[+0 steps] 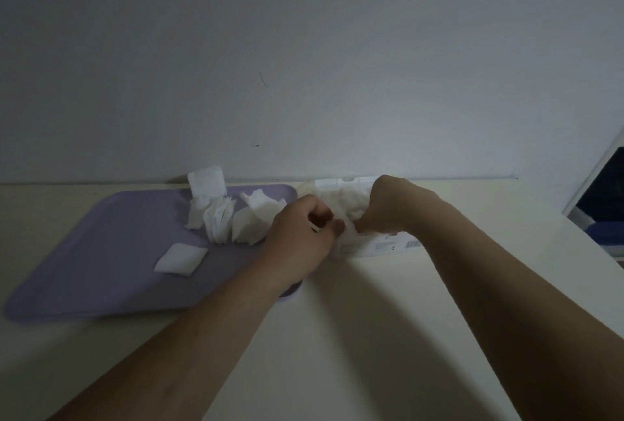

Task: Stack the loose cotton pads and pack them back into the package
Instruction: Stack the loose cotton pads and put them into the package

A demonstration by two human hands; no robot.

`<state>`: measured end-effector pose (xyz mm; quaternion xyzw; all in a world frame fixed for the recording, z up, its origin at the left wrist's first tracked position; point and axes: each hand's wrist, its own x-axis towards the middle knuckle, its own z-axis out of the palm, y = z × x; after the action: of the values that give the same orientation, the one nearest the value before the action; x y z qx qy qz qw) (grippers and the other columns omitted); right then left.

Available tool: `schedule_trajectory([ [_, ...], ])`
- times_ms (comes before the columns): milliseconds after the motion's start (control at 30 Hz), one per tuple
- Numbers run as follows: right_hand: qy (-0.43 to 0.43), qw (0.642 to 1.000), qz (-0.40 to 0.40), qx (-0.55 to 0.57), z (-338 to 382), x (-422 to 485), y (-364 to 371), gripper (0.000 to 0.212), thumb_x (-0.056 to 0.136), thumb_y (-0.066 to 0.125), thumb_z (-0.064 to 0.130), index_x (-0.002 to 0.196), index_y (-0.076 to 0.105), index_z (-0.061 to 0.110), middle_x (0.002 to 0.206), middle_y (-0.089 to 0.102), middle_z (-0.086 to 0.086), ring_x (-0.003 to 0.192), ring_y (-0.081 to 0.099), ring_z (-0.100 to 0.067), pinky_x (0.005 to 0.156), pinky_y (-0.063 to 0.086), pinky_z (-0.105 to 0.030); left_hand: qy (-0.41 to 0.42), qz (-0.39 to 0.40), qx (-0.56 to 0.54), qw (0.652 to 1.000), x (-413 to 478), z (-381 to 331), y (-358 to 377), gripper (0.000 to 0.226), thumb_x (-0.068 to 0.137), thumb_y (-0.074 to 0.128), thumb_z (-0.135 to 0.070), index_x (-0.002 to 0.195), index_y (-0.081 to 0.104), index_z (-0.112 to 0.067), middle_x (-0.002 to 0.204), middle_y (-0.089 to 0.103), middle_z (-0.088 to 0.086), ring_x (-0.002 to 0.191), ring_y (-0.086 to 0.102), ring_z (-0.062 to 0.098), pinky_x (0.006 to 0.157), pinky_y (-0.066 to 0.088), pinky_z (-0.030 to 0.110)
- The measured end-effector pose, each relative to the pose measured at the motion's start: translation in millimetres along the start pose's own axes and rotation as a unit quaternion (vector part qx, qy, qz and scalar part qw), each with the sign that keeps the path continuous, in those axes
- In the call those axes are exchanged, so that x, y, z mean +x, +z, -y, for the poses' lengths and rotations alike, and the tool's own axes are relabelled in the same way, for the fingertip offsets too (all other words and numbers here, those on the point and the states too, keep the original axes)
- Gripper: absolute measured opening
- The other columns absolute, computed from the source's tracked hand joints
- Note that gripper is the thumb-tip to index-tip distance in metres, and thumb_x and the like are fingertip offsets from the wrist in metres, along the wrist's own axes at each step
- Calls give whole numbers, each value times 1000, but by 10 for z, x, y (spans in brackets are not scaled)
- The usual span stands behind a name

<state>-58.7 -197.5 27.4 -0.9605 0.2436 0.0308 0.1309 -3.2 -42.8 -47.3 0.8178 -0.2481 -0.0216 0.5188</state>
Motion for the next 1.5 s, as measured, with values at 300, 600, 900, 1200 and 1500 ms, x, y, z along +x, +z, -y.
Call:
schedule_trajectory([
  [300, -36, 996, -21, 82, -86, -39, 89, 16, 78, 70, 18, 80, 75, 2, 73, 72, -14, 67, 67, -26, 55, 45, -25, 8, -16, -24, 1000, -43, 8, 38, 15, 88, 78, -33, 85, 66, -25, 82, 71, -9, 74, 64, 10, 72, 50, 26],
  [600, -209, 935, -199, 206, 636, -450, 35, 21, 93, 64, 30, 81, 76, 18, 80, 77, 3, 77, 71, -13, 72, 56, -29, 56, -2, 36, 998, -286, 104, -714, 9, 94, 71, -23, 88, 77, -19, 72, 73, -9, 64, 62, -1, 65, 48, 15],
  [900, -166, 982, 18, 89, 1336, 98, 962, 93, 78, 50, 57, 159, 21, 21, 159, 34, -21, 149, 32, -42, 120, 32, -45, -58, -126, 105, 985, -17, 847, -1815, 14, 87, 72, -11, 90, 71, -25, 92, 74, -4, 89, 71, 18, 78, 48, 24],
  [1200, -242, 960, 50, 132, 1255, 246, 833, 83, 79, 67, 26, 155, 37, 19, 148, 56, -6, 130, 58, -24, 108, 42, -26, -34, -96, 198, 975, 889, 1142, -1859, 28, 96, 61, -15, 123, 69, -17, 130, 65, 10, 115, 65, 27, 95, 45, 25],
  [1500, -178, 976, 28, 120, 1197, 486, 744, 64, 89, 71, 24, 149, 49, 27, 140, 63, 2, 120, 62, -17, 94, 38, -14, -41, -44, 188, 980, 1152, 1284, -1721, 72, 85, 80, -19, 150, 47, -20, 147, 58, 8, 130, 58, 28, 110, 43, 33],
])
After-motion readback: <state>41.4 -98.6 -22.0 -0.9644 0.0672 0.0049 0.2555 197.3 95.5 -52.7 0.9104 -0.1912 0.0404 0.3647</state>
